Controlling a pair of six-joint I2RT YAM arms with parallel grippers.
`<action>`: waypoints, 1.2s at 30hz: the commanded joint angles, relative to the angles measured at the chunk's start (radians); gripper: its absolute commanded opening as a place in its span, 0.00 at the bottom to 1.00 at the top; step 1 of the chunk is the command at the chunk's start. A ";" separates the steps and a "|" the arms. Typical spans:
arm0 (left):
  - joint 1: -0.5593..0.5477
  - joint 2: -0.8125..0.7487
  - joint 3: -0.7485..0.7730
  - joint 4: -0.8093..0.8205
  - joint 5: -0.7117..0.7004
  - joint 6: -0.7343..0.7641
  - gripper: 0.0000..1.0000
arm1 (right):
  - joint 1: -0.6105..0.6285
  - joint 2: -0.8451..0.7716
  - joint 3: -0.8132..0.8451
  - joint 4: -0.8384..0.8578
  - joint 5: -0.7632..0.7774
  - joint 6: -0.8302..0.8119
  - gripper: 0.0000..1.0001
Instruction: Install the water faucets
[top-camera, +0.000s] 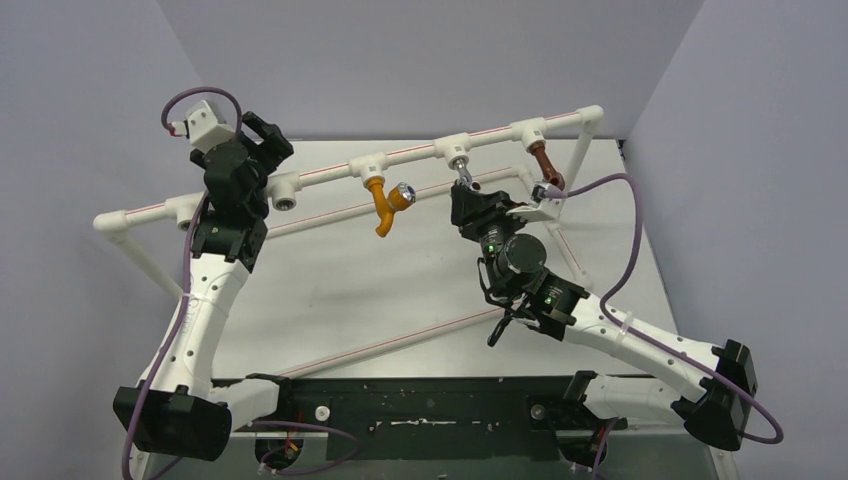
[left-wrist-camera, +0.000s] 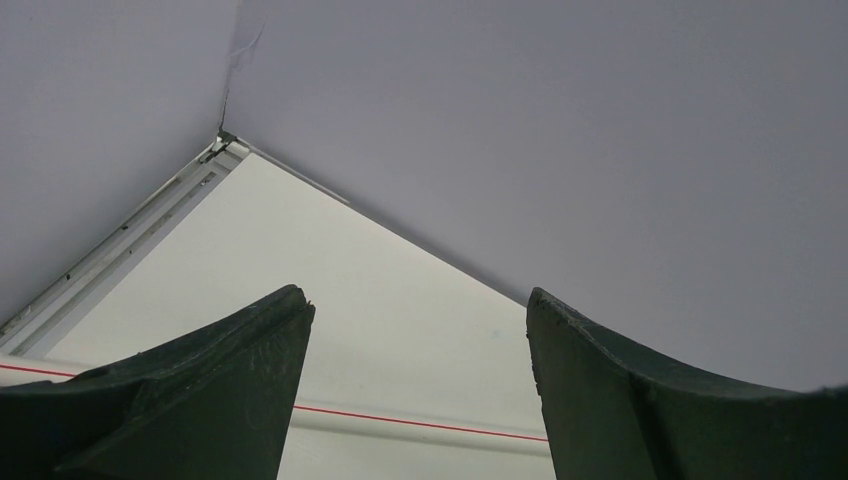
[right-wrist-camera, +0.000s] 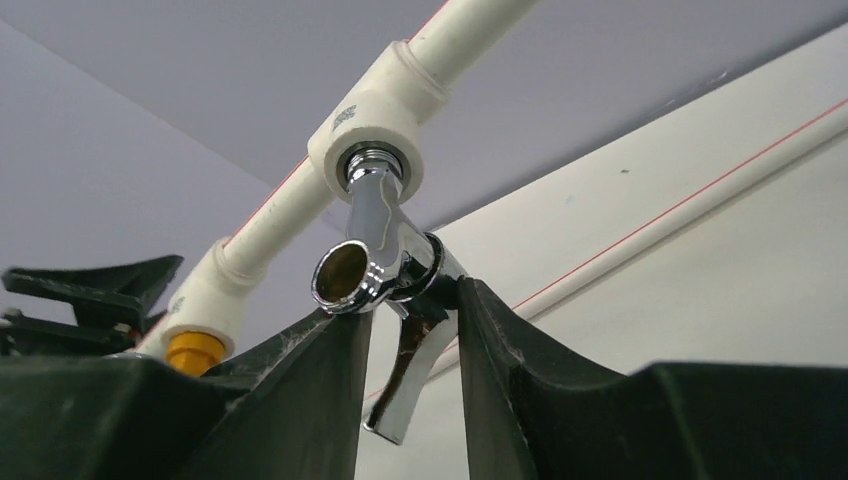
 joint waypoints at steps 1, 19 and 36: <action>-0.012 0.067 -0.090 -0.237 0.024 0.012 0.76 | -0.010 -0.046 0.071 0.126 0.011 0.489 0.00; -0.009 0.076 -0.095 -0.233 0.016 0.016 0.76 | -0.003 -0.106 0.164 -0.093 -0.050 0.280 0.24; -0.008 0.078 -0.094 -0.234 0.021 0.016 0.76 | -0.010 -0.066 0.334 -0.360 -0.070 -0.301 0.65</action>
